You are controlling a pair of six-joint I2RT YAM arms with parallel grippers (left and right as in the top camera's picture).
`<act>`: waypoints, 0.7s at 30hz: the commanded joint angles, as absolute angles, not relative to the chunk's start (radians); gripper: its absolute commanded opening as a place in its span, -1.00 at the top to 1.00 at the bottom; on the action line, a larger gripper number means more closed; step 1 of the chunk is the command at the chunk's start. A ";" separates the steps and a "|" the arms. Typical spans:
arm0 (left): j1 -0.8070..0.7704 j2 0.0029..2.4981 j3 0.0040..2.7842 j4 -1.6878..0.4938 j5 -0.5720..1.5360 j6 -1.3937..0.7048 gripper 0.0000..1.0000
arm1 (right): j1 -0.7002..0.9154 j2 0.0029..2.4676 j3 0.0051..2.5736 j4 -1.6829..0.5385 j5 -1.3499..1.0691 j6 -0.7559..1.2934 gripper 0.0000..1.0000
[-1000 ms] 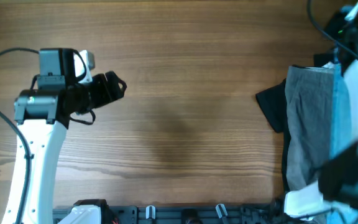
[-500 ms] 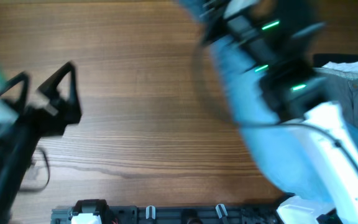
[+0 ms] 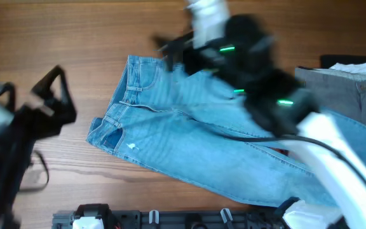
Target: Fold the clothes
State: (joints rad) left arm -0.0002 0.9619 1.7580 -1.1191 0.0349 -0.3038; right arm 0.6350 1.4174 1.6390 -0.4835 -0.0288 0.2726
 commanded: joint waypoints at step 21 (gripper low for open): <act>-0.014 2.262 1.753 -0.786 0.432 0.104 -0.23 | 0.381 1.345 1.662 -1.049 -0.034 0.397 -1.00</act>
State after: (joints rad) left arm -0.0067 2.2379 1.7550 -0.8131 0.3748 0.0528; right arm 0.3851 1.3094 1.6638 -1.0409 -0.0227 0.3817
